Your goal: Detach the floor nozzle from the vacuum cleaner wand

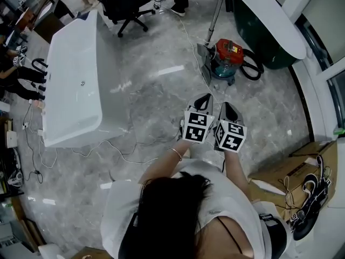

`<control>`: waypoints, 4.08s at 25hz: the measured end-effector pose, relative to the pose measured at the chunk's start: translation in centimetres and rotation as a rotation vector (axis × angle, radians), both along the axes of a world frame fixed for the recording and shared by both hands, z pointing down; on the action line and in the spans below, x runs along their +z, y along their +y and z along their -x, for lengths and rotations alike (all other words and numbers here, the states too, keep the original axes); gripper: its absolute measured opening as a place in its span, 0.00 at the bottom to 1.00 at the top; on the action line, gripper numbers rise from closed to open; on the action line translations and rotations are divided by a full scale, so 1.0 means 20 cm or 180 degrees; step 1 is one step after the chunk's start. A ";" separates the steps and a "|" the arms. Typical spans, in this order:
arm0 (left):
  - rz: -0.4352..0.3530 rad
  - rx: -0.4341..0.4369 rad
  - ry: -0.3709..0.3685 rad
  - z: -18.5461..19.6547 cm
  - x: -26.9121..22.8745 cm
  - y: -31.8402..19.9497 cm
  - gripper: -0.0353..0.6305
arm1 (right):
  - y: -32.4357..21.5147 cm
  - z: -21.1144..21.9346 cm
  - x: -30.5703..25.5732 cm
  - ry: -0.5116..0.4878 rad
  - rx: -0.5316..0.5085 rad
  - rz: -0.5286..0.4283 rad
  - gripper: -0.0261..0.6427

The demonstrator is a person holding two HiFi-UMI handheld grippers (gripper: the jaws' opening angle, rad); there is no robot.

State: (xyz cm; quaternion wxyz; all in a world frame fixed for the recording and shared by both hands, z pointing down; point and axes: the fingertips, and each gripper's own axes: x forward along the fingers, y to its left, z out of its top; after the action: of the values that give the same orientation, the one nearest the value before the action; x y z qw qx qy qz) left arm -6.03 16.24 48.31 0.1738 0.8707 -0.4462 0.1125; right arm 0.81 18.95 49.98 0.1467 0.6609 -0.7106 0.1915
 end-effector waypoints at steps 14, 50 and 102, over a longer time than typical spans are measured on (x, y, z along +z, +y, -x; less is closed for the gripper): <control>0.0068 -0.0178 -0.0065 0.20 0.08 -0.16 0.06 | -0.15 0.05 0.02 -0.0035 0.0103 -0.0010 0.06; 0.0100 -0.0113 0.0007 -0.05 0.09 -0.41 0.06 | -0.39 -0.18 0.03 0.0000 0.0135 0.0006 0.06; 0.0006 -0.0681 -0.0113 -0.63 0.00 -1.23 0.06 | -1.33 -0.71 -0.01 -0.0109 -0.0543 -0.0071 0.06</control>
State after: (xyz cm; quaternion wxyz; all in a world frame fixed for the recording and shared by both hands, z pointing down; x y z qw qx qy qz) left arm 6.51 -8.35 48.28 0.1777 0.8158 -0.5395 0.1091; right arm 15.01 -7.74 49.75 0.1429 0.5962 -0.7688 0.1816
